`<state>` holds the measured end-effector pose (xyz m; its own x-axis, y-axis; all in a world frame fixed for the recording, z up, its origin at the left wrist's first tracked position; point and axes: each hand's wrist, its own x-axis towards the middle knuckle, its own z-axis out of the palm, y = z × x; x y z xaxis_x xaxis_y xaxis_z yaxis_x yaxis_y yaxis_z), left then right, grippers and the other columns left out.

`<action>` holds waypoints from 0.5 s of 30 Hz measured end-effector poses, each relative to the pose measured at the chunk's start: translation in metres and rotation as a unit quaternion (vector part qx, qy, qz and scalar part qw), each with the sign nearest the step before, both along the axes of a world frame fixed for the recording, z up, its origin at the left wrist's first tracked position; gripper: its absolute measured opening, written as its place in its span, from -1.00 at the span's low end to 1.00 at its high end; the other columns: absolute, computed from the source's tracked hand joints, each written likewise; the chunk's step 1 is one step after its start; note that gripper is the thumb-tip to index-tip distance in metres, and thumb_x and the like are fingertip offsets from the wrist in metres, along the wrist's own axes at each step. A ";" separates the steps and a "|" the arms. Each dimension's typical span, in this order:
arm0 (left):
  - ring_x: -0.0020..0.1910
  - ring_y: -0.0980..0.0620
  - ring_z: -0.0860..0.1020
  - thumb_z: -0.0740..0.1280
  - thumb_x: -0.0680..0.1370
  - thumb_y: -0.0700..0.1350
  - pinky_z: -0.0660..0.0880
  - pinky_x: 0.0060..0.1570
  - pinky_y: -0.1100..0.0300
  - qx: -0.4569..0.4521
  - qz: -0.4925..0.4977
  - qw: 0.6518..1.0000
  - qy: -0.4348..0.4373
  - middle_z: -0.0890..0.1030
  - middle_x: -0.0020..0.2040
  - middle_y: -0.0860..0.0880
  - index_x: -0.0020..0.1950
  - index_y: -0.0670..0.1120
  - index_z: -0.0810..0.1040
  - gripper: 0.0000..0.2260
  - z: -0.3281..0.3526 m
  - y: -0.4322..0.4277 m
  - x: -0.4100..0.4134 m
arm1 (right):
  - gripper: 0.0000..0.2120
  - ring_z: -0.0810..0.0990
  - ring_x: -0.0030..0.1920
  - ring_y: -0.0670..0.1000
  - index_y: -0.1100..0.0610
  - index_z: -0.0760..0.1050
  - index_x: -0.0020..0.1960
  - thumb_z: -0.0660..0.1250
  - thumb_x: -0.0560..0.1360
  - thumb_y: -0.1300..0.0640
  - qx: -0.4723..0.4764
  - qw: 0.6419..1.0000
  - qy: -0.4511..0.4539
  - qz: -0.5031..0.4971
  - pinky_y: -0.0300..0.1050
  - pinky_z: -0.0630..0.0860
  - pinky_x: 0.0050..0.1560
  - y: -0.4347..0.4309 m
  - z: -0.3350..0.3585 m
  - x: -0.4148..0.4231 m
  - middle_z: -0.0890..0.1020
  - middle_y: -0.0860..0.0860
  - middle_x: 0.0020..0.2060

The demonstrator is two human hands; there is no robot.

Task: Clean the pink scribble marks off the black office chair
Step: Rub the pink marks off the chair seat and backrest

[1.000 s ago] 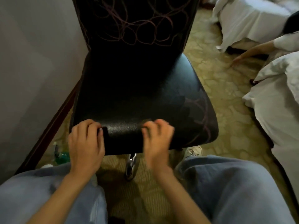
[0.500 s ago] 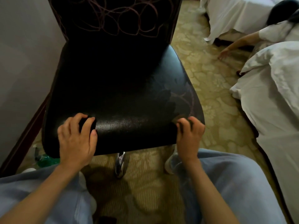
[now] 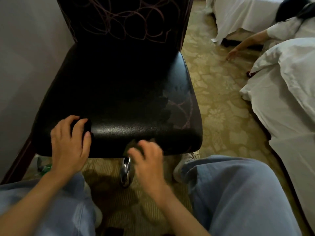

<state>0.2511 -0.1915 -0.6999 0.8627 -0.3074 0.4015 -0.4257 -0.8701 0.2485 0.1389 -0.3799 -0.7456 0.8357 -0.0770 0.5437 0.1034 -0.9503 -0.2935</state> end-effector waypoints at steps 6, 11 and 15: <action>0.34 -0.31 0.21 0.02 0.55 0.04 0.11 0.32 -0.30 0.085 0.015 0.996 0.030 0.24 0.37 -0.27 0.39 -0.13 0.31 -0.54 -0.013 -0.009 0.003 | -0.65 0.33 0.14 0.04 -0.13 0.33 0.16 0.23 0.38 0.04 -0.157 0.986 -0.005 0.057 -0.08 0.26 0.07 -0.001 -0.035 0.017 0.32 -0.01 0.19; 0.35 -0.31 0.18 -0.01 0.56 0.04 0.08 0.33 -0.32 0.087 0.008 0.995 0.047 0.21 0.40 -0.25 0.40 -0.10 0.29 -0.54 -0.013 -0.006 0.004 | -0.37 0.34 0.10 0.09 -0.05 0.35 0.12 0.58 0.16 0.10 -0.098 0.994 0.009 -0.039 -0.05 0.35 0.07 -0.058 -0.044 -0.014 0.32 0.06 0.14; 0.35 -0.31 0.17 -0.02 0.56 0.04 0.07 0.32 -0.31 0.088 0.013 0.995 0.047 0.21 0.41 -0.25 0.40 -0.09 0.29 -0.55 -0.014 -0.009 0.003 | -0.72 0.31 0.13 0.14 0.03 0.36 0.10 0.29 0.41 0.12 0.037 0.986 -0.038 -0.158 0.08 0.46 0.06 -0.106 -0.041 -0.031 0.29 0.10 0.15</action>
<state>0.2538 -0.2005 -0.7143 0.9022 -0.3434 0.2609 -0.3853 -0.9136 0.1298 0.1074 -0.4859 -0.7869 0.7206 -0.3690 0.5870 -0.1698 -0.9148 -0.3666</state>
